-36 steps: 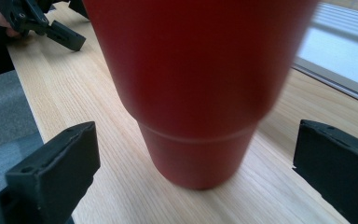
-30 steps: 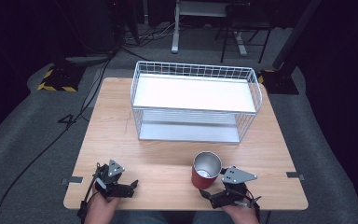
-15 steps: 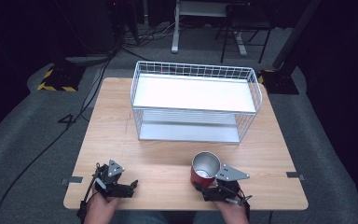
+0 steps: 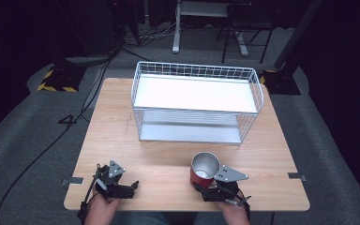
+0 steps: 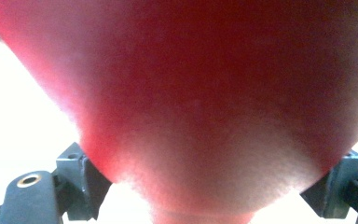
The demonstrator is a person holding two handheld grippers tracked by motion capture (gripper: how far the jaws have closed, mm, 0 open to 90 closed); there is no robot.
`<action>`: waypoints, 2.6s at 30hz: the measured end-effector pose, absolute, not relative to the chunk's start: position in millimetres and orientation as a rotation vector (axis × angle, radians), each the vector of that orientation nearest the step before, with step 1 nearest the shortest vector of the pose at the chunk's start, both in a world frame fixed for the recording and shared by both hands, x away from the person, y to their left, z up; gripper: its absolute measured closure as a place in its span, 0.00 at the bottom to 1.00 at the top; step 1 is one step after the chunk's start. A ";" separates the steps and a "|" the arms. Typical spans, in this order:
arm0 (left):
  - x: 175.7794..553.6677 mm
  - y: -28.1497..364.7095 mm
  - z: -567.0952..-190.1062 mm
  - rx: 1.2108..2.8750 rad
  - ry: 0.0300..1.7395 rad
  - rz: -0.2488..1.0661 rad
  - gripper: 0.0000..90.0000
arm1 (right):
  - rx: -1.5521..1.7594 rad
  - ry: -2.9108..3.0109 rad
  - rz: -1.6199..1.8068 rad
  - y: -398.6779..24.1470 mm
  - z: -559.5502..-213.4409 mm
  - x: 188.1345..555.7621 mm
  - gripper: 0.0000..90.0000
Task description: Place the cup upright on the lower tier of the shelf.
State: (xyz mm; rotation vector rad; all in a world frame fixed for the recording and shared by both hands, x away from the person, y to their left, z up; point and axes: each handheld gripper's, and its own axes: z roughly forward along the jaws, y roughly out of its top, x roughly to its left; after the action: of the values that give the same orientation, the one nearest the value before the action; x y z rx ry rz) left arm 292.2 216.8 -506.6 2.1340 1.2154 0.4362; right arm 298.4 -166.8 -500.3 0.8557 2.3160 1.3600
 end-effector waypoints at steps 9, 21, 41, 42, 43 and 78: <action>292.2 216.7 -506.6 2.134 1.216 0.435 0.00 | 0.884 2.310 1.391 -169.6 -500.3 300.0 0.20; 292.5 217.0 -506.3 2.135 1.218 0.430 0.00 | 0.880 2.312 1.389 -172.6 -486.7 306.1 0.20; 294.6 216.5 -506.4 2.134 1.219 0.439 0.00 | 0.947 2.316 1.320 -156.6 -466.0 362.8 0.20; 294.8 216.7 -506.2 2.138 1.217 0.436 0.00 | 0.948 2.313 1.311 -155.5 -465.1 366.0 0.20; 294.9 216.8 -506.1 2.139 1.217 0.435 0.00 | 0.950 2.311 1.306 -154.1 -464.2 369.4 0.20; 302.5 215.4 -505.9 2.141 1.216 0.429 0.00 | 1.107 2.047 1.266 -118.4 -469.7 460.4 0.19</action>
State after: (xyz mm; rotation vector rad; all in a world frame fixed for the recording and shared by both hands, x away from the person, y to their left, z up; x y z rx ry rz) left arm 302.5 215.4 -505.9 2.1409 1.2162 0.4285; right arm 460.4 -118.4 -469.7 1.1066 2.0465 1.2656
